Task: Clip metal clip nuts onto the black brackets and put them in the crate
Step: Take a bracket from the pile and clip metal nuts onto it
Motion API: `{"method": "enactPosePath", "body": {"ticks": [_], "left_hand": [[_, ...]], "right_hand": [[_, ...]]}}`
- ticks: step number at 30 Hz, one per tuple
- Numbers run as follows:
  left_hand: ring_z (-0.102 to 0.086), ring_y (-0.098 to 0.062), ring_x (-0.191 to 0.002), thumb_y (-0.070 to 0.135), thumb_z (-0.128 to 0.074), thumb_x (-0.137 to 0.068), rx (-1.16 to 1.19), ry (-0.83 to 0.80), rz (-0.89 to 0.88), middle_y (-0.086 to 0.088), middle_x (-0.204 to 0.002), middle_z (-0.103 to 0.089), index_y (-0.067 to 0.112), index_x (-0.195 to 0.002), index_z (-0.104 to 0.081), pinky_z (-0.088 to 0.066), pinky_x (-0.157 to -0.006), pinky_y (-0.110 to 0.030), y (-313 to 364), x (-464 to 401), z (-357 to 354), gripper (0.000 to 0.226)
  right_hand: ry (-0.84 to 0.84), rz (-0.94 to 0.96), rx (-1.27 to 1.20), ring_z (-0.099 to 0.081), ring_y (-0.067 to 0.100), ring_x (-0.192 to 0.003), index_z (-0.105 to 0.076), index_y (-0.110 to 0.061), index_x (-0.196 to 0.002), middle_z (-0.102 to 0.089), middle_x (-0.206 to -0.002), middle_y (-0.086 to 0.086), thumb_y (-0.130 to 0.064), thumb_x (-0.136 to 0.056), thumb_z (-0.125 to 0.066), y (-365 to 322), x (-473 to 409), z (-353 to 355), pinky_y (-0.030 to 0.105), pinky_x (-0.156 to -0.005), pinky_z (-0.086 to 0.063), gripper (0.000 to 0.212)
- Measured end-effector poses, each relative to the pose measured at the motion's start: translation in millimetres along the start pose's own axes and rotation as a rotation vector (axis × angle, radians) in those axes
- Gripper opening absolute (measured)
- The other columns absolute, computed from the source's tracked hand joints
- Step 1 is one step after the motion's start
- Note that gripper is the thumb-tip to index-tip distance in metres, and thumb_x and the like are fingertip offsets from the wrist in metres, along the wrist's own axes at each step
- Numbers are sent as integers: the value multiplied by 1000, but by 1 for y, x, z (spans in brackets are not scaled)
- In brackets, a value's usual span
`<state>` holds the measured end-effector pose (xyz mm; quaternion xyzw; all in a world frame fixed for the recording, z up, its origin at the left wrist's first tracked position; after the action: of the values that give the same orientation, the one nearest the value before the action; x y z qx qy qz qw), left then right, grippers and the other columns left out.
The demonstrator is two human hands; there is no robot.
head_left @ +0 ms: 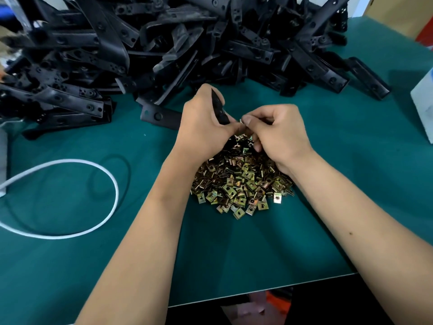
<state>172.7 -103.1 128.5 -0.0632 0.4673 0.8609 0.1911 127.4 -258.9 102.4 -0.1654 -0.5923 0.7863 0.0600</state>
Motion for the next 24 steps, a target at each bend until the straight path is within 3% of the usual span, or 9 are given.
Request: {"method": "enactPosePath", "body": {"ticks": [2, 4, 6, 10, 14, 16, 18, 21, 24], "left_hand": [[-68, 4, -69, 15, -90, -74, 63, -42, 43, 2, -80, -75, 17, -104, -48, -47, -66, -11, -3, -1, 3, 52], [-69, -3, -71, 13, -89, -75, 105, -118, 69, 1, -78, -75, 17, -104, -48, -52, -70, -20, -5, -2, 7, 50], [-69, -6, -70, 12, -90, -74, 72, -193, 59, 2, -77, -75, 21, -99, -47, -54, -71, -28, -4, -1, 9, 50], [-67, -10, -69, 15, -90, -73, -71, -254, -20, -2, -82, -72, 19, -99, -48, -54, -66, -30, 5, 0, 8, 50], [-66, -9, -69, 13, -82, -76, -173, -199, -68, 0, -81, -70, 16, -100, -49, -52, -66, -29, 11, -2, 3, 41], [-65, -3, -69, 16, -86, -75, -137, -141, -33, 3, -78, -70, 17, -99, -48, -49, -61, -17, 10, -2, 4, 44], [-66, -1, -68, 17, -89, -73, -13, -103, 43, 1, -82, -73, 19, -96, -47, -51, -65, -16, 7, -1, 6, 48], [-68, -16, -75, 10, -88, -75, 271, -113, 171, -6, -87, -75, 16, -100, -48, -61, -81, -50, 4, 4, 10, 48], [-67, -23, -83, 5, -86, -80, 526, -189, 213, 3, -77, -72, 11, -104, -47, -58, -86, -65, 3, 4, 11, 46]], "right_hand": [[-43, 14, -65, -50, 10, -42, -78, -19, -77, -69, -60, -4, -9, -96, -69, -3, 1, 0, 20, -41, -42, 23], [-132, 65, -26, -53, 14, -46, -77, -20, -79, -71, -64, -4, -10, -97, -69, -8, 0, 2, 22, -42, -44, 22], [-224, 139, 135, -58, 20, -46, -75, -23, -82, -69, -64, -3, -13, -98, -70, -12, -1, 4, 23, -43, -45, 20], [-324, 240, 397, -59, 8, -41, -70, -21, -86, -63, -56, -17, -15, -99, -68, -16, -2, 8, 13, -48, -42, 15], [-193, 287, 490, -67, 2, -75, -77, -17, -91, -68, -74, -19, -18, -96, -71, -18, -2, 7, 13, -69, -48, 8], [-91, 257, 409, -67, 2, -76, -77, -15, -89, -72, -80, -12, -16, -96, -71, -16, 2, 3, 18, -72, -50, 9], [-40, 217, 296, -62, 1, -65, -75, -17, -86, -68, -70, -17, -15, -97, -69, -13, 5, -2, 20, -64, -46, 13], [-51, 137, -26, -50, 6, -50, -70, -15, -82, -62, -63, -8, -11, -100, -64, -13, 4, -2, 25, -49, -38, 20], [-95, 88, -312, -49, 8, -55, -69, -6, -89, -61, -76, 14, -8, -102, -61, -17, 6, -5, 22, -42, -37, 15]]}}
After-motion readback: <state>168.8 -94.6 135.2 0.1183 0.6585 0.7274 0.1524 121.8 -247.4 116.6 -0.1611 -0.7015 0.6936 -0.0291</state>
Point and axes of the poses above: each hand's wrist, its own x-axis away from the middle knuckle, its own z-axis out of the back of the hand, y = z × x, the point moved 4 cm from there along -x, towards the middle knuckle
